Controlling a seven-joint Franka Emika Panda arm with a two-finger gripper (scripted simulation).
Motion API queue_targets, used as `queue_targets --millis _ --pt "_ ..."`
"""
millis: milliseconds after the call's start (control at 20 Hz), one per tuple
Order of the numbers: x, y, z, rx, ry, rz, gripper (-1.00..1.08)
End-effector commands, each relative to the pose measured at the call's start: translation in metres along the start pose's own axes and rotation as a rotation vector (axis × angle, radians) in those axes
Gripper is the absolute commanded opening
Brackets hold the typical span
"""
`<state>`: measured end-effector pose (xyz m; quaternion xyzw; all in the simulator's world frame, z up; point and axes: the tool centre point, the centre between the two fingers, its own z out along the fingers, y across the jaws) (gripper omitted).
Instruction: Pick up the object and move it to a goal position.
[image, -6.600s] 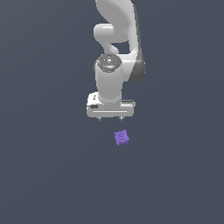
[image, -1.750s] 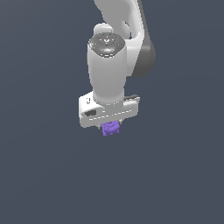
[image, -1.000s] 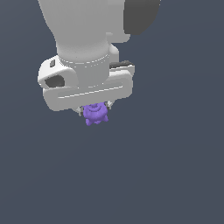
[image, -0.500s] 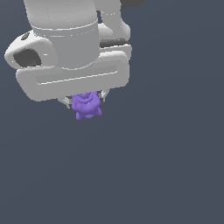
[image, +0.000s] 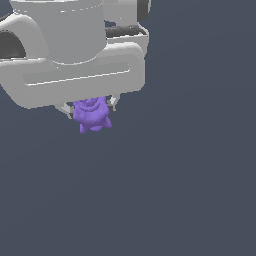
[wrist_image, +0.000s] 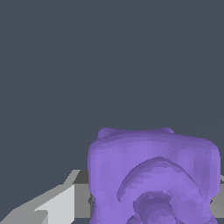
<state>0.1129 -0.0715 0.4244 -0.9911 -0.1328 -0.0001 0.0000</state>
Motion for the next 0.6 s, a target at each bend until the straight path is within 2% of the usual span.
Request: queue_targets --millis 0,550 --pt "0.0007 0.0011 -0.0031 0.000 0.000 0.000 -1.00" --pt "0.0019 0.0028 -0.0070 0.000 0.000 0.000 -1.00"
